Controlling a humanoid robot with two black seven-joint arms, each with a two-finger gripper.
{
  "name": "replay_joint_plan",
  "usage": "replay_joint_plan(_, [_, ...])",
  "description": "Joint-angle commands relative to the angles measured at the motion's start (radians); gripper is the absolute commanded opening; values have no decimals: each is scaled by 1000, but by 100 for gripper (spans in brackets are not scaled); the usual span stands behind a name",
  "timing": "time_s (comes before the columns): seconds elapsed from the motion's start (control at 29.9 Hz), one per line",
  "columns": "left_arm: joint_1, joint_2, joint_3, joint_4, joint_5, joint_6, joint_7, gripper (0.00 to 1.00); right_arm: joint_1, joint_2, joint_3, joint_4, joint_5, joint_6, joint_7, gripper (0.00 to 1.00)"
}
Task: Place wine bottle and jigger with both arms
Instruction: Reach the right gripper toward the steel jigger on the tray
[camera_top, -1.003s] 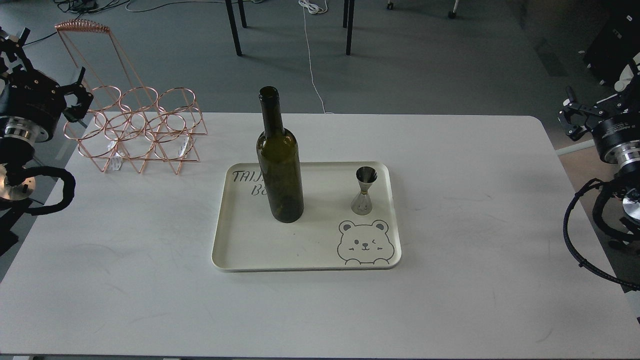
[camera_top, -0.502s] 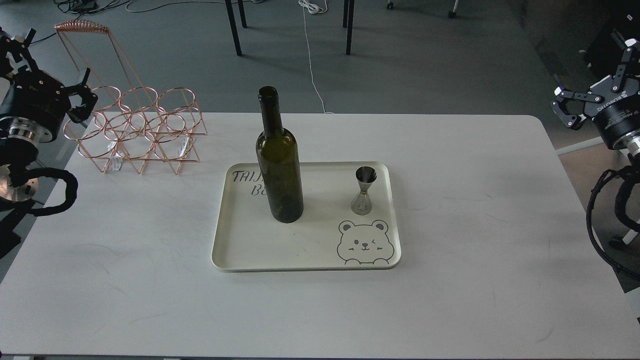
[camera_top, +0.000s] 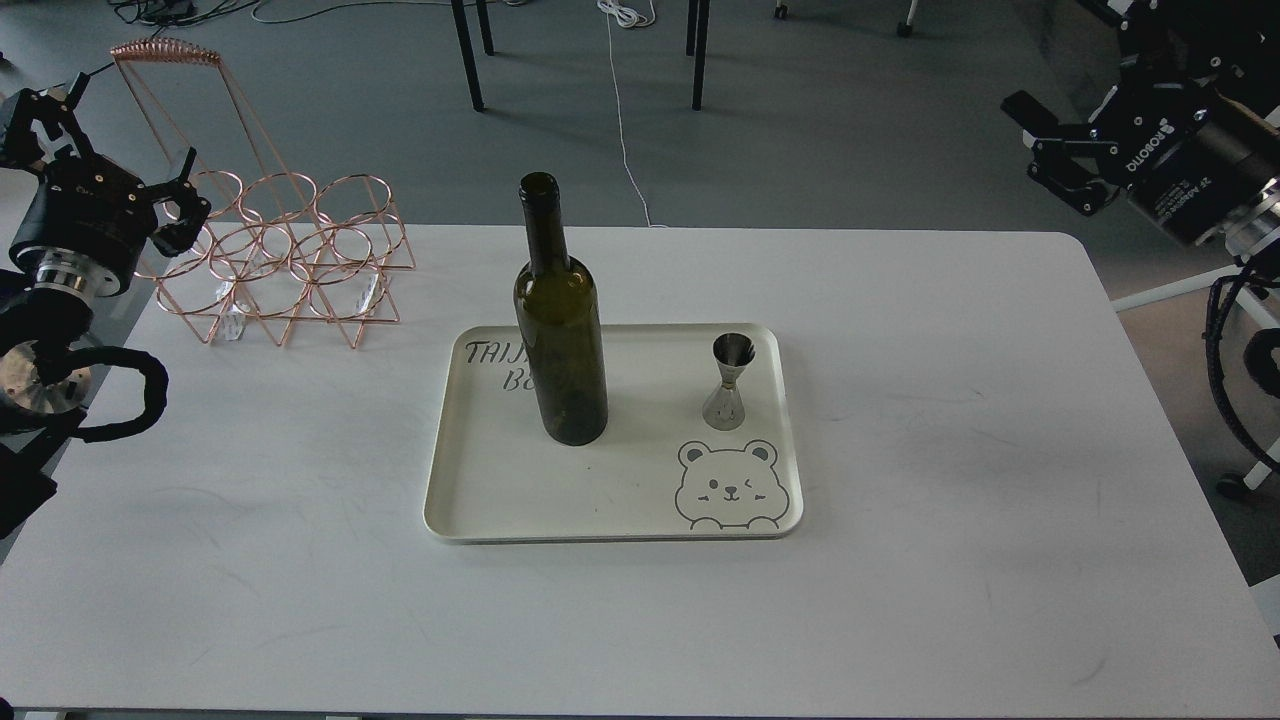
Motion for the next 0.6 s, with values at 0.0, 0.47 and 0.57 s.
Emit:
replay_joint_plan(0.0, [0,4,-4,0,0,-1,0,98,56,1,-110,73,-176,-59,1,99])
replay_joint_plan(0.47, [8,-3,-4,0,-1,4,-6,98,156,96,-404,105,-745,-198,10,98])
replay_joint_plan(0.57, [8,-2,-4,0,-1,3,-6,98,148,96,-428,94,-891,-211,12,98])
